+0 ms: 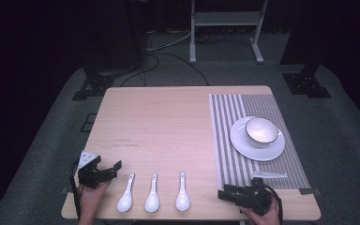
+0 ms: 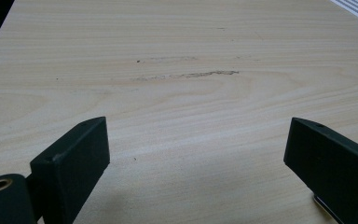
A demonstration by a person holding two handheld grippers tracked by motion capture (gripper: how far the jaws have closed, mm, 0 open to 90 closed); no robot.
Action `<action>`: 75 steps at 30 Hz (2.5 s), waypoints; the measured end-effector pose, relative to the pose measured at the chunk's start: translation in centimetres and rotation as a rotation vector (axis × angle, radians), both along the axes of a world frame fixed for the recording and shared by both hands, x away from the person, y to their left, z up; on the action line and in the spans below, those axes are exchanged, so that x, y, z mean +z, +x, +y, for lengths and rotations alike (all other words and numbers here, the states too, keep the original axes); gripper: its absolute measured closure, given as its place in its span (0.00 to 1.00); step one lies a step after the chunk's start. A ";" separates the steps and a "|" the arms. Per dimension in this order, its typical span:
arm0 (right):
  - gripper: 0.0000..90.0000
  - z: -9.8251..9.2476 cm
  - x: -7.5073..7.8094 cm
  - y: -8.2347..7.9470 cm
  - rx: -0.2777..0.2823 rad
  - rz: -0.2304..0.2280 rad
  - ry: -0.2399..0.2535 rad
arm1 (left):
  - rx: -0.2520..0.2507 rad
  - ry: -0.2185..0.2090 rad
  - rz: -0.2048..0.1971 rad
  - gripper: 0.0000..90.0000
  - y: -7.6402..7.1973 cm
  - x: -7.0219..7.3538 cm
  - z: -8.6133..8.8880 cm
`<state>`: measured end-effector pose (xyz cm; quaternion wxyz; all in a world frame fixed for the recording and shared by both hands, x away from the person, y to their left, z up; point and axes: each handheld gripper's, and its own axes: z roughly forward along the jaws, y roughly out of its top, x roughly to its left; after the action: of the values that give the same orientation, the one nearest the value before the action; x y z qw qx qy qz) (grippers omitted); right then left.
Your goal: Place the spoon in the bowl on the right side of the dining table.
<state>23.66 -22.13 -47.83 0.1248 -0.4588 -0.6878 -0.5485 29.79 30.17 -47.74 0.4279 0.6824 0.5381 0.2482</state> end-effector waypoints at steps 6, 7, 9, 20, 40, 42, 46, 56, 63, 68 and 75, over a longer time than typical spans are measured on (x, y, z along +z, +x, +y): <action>0.40 1.2 0.3 0.6 0.028 0.001 -0.011 | -0.001 0.000 0.000 0.06 0.0 0.0 0.0; 0.40 1.2 0.3 0.6 0.028 0.001 -0.011 | -0.001 0.000 0.000 0.06 0.0 0.0 0.0; 0.40 1.5 0.4 0.8 0.031 0.002 -0.010 | -0.001 0.001 0.001 0.06 0.0 0.0 0.0; 0.40 2.9 0.2 1.9 0.052 0.022 -0.010 | -0.001 -0.001 0.001 0.06 0.0 0.0 0.0; 0.41 5.6 0.4 3.6 0.099 0.051 -0.026 | -0.001 -0.004 -0.001 0.06 0.0 0.0 0.1; 0.41 5.8 0.4 3.8 0.100 0.051 -0.022 | -0.001 -0.006 -0.002 0.06 0.0 0.0 0.1; 0.41 6.1 0.3 4.1 0.103 0.060 -0.021 | -0.001 -0.005 -0.002 0.06 0.0 0.0 0.0; 0.41 7.3 0.0 4.8 0.114 0.081 -0.021 | -0.001 -0.006 -0.002 0.06 0.0 0.0 0.1; 0.41 8.3 0.1 5.2 0.124 0.082 -0.030 | -0.002 -0.006 -0.003 0.06 0.0 0.0 0.1; 0.42 9.2 0.0 5.6 0.124 0.084 -0.049 | -0.002 -0.007 -0.003 0.06 0.0 0.0 0.1; 0.43 9.6 -0.5 6.1 0.114 0.109 -0.054 | -0.003 -0.007 -0.003 0.06 0.1 0.0 0.1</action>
<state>29.72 -12.49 -48.30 0.1807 -0.4515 -0.7194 -0.4960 29.85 30.24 -47.76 0.4315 0.6812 0.5374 0.2467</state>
